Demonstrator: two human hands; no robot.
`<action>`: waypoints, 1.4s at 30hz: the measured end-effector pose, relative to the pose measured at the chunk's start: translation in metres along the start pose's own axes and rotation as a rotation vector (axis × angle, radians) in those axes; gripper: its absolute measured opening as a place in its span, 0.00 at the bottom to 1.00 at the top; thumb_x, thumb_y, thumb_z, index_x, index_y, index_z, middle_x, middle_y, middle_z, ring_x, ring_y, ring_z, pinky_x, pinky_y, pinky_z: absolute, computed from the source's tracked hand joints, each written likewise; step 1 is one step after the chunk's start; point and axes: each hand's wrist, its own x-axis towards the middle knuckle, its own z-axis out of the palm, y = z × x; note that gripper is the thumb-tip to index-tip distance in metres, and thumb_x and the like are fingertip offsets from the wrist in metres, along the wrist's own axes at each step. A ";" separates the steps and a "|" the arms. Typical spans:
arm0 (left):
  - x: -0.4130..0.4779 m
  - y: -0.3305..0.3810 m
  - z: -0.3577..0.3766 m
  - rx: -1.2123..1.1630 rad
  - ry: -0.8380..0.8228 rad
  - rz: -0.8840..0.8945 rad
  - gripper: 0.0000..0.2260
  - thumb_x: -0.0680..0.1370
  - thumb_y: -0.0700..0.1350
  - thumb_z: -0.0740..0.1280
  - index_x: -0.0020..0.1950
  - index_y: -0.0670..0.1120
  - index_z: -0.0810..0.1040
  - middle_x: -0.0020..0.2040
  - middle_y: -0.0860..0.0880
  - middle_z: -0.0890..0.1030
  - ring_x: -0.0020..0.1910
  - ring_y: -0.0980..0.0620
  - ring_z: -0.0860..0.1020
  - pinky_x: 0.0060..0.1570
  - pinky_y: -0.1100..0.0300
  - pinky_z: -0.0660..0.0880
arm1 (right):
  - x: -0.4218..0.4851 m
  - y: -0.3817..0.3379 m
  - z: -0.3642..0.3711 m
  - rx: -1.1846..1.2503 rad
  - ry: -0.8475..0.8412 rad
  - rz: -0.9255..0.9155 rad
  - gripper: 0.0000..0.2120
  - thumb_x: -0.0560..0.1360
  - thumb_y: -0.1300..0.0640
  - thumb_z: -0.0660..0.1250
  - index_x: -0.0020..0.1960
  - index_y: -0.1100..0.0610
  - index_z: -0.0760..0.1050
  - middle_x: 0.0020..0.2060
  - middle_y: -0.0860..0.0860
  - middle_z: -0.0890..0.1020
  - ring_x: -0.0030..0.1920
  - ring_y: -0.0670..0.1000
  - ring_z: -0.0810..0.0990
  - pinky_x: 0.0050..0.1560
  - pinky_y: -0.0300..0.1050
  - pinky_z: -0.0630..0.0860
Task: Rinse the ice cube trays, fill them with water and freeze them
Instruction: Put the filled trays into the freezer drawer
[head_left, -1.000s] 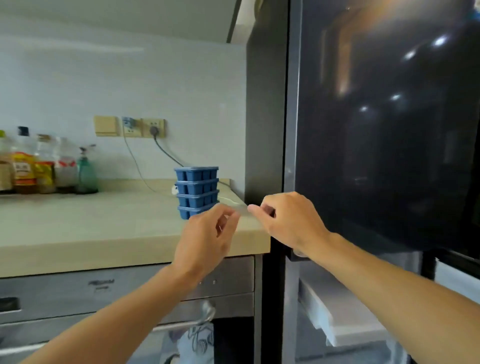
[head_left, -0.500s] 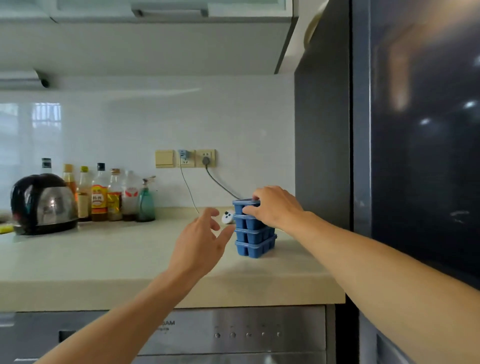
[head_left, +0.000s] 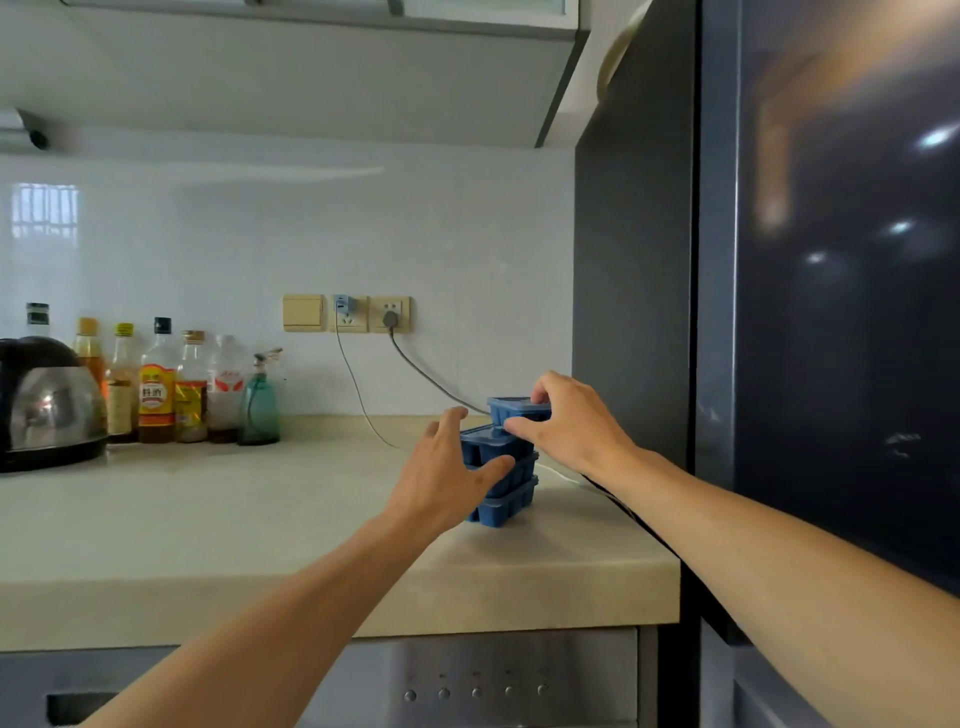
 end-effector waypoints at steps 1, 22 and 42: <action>0.001 0.002 0.002 -0.006 0.004 -0.002 0.35 0.76 0.60 0.72 0.78 0.52 0.61 0.74 0.47 0.70 0.69 0.46 0.73 0.59 0.56 0.70 | -0.001 -0.001 0.001 0.000 0.022 0.008 0.14 0.72 0.47 0.73 0.47 0.53 0.71 0.45 0.47 0.77 0.45 0.52 0.78 0.41 0.46 0.75; -0.076 0.096 0.038 -0.301 0.266 0.321 0.13 0.75 0.46 0.76 0.59 0.46 0.83 0.54 0.56 0.76 0.51 0.67 0.75 0.49 0.77 0.71 | -0.160 0.049 -0.109 0.179 0.426 -0.119 0.12 0.72 0.59 0.76 0.52 0.53 0.76 0.48 0.45 0.81 0.51 0.40 0.79 0.42 0.27 0.75; -0.192 0.171 0.233 -0.229 -0.371 0.392 0.19 0.76 0.54 0.75 0.64 0.51 0.81 0.61 0.57 0.74 0.55 0.58 0.75 0.59 0.68 0.71 | -0.344 0.245 -0.170 -0.069 0.266 0.488 0.12 0.70 0.56 0.77 0.49 0.48 0.76 0.46 0.42 0.81 0.46 0.40 0.79 0.42 0.30 0.73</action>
